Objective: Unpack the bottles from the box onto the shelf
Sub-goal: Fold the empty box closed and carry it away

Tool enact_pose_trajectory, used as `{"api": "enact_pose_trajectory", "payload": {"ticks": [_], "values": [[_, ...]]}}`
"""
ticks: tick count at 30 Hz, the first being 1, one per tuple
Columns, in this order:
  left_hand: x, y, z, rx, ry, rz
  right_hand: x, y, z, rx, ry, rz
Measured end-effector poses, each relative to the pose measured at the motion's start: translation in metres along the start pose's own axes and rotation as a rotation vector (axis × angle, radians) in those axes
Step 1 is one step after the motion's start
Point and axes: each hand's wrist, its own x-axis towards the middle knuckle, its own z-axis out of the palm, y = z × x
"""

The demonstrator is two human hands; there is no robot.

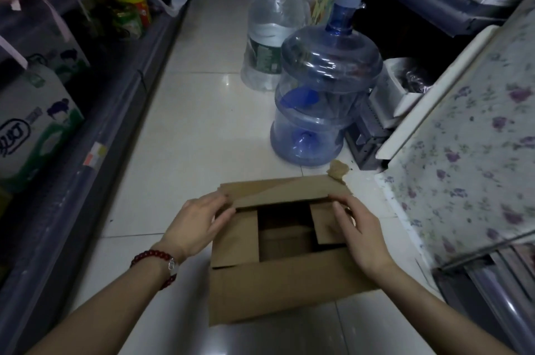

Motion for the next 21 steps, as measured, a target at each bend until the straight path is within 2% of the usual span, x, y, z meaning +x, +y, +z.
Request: {"api": "enact_pose_trajectory", "payload": {"ticks": [5, 10, 15, 21], "values": [[-0.008, 0.009, 0.008, 0.03, -0.092, -0.105, -0.035, 0.0, -0.008, -0.045, -0.005, -0.025], [-0.008, 0.015, 0.012, 0.042, -0.101, -0.152, -0.079, 0.033, -0.011, -0.231, 0.0, -0.031], [-0.012, 0.021, 0.01, -0.016, -0.14, -0.188, -0.104, 0.068, -0.005, -0.355, -0.127, -0.039], [-0.011, 0.032, -0.004, -0.102, -0.208, -0.271, -0.089, 0.06, -0.009, -0.255, -0.051, -0.106]]}}
